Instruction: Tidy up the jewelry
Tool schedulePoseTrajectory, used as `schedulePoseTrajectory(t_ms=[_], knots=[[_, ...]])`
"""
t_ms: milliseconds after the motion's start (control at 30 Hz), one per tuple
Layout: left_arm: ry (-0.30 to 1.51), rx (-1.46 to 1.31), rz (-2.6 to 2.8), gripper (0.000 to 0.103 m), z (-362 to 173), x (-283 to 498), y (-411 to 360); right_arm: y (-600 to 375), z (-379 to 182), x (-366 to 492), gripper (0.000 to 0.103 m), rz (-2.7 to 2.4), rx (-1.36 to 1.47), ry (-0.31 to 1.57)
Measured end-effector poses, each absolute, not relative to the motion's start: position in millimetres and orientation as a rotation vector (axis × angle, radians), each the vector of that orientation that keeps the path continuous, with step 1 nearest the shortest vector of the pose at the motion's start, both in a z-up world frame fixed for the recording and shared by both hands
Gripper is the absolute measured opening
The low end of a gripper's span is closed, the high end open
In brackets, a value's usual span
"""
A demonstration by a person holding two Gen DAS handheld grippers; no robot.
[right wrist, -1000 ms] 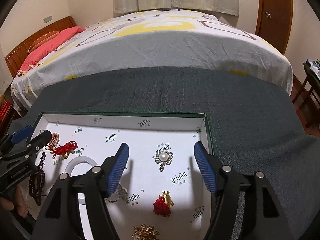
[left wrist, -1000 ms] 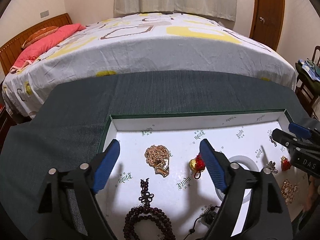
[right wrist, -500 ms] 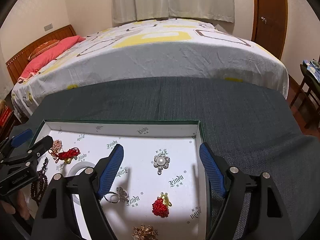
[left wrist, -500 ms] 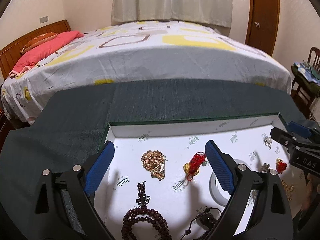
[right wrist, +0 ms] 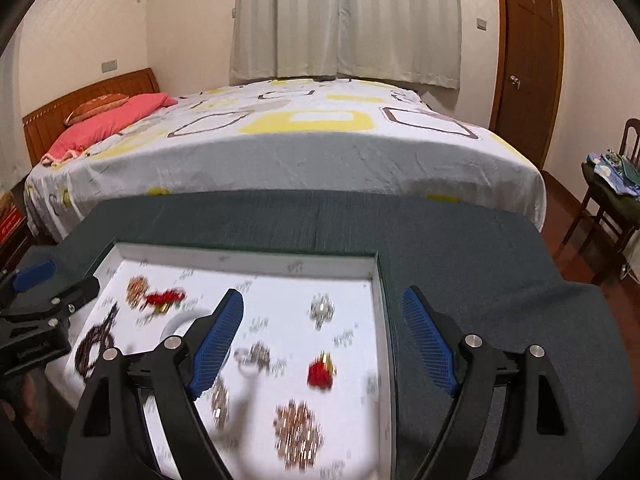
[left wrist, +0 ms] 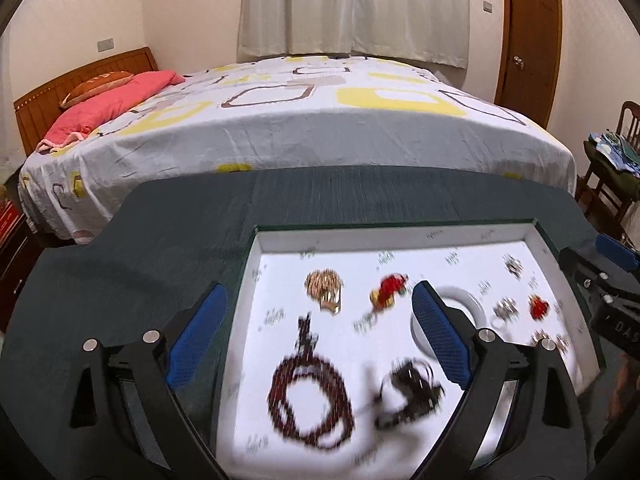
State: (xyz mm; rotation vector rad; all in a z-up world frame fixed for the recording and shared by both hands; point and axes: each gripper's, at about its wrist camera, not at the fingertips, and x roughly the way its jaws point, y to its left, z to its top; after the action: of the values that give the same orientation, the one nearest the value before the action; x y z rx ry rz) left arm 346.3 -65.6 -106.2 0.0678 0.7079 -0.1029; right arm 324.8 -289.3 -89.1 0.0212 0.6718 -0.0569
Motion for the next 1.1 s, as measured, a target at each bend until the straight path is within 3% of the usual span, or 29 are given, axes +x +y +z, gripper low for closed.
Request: schedulePoseTrajectory(t_ms=[700,1100], knots=[[0.514,0.023,-0.026,0.096,13.4,128.9,-18.5,-263.9,16.0,138.5,0.082,0.017,0.056,0.525],[0.447,-0.007,0.006,0.096,44.9,42.6,0.1,-263.7,53.5,50.9,0.084,0.002,0.035,0.421]])
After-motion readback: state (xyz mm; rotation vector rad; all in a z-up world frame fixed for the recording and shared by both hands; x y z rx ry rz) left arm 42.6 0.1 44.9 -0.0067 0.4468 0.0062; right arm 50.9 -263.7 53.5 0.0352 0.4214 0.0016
